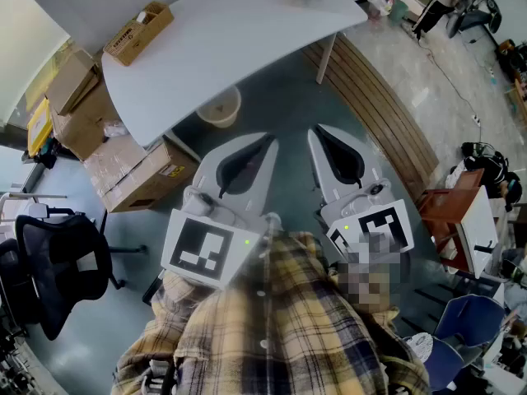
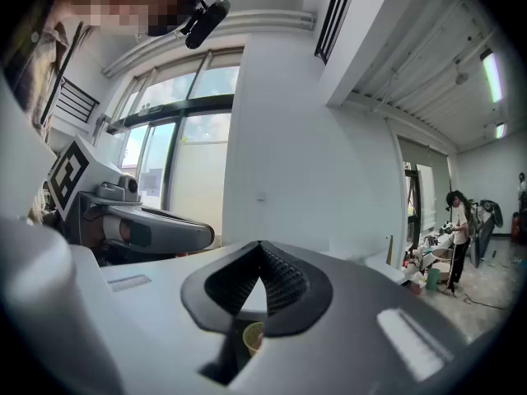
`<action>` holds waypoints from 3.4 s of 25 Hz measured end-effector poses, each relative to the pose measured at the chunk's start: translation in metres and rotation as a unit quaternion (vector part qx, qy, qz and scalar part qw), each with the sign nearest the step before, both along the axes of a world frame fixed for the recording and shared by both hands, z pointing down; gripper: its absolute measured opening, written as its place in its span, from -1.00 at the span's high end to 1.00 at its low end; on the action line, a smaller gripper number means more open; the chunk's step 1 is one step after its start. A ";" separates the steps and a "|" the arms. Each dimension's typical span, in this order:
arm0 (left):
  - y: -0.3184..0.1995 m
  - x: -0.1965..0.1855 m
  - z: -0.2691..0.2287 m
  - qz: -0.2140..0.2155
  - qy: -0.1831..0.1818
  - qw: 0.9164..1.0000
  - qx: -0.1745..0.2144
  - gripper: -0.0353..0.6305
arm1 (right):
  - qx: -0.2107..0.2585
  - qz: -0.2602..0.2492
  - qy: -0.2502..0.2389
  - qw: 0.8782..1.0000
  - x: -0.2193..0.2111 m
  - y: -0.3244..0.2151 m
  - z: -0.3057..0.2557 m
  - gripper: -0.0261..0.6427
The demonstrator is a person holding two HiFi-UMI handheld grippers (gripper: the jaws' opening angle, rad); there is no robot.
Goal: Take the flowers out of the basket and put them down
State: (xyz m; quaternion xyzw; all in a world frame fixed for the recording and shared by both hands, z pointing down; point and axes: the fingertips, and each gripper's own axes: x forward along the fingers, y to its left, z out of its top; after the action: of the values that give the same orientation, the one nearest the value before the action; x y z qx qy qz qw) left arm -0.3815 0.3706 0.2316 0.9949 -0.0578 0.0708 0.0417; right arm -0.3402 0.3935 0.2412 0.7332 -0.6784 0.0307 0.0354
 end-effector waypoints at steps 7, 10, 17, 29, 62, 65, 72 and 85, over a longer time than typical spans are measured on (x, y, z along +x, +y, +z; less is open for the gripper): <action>0.002 0.015 0.001 -0.001 -0.002 1.000 0.003 0.89 | 0.003 0.000 -0.005 1.000 0.015 0.001 0.000 0.91; 0.000 0.021 0.002 0.000 -0.001 1.000 0.001 0.89 | 0.003 0.000 -0.005 1.000 0.019 -0.001 0.001 0.91; 0.012 0.044 0.006 0.000 0.002 1.000 -0.001 0.89 | -0.002 0.002 -0.003 1.000 0.042 0.014 0.005 0.91; -0.030 0.094 0.015 -0.018 0.002 1.000 0.001 0.89 | -0.004 0.020 -0.008 1.000 0.106 -0.005 0.019 0.91; -0.336 0.347 0.018 0.003 -0.001 1.000 0.005 0.89 | -0.012 0.032 -0.017 0.999 0.366 -0.322 0.024 0.91; -0.360 0.376 0.016 -0.022 0.003 1.000 0.007 0.89 | -0.011 0.011 -0.014 1.000 0.399 -0.348 0.022 0.91; -0.409 0.447 0.004 -0.088 0.005 0.996 0.003 0.89 | -0.016 -0.052 -0.003 0.998 0.476 -0.406 0.005 0.91; -0.472 0.531 0.006 -0.231 0.002 0.973 -0.003 0.89 | -0.027 -0.188 0.001 0.982 0.575 -0.490 0.007 0.91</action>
State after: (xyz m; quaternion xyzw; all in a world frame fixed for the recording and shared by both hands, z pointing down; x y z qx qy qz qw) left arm 0.1498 -0.1009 0.2374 0.9547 -0.2859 0.0570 0.0599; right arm 0.2346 -0.0967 0.2481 0.5915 -0.8030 0.0408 0.0607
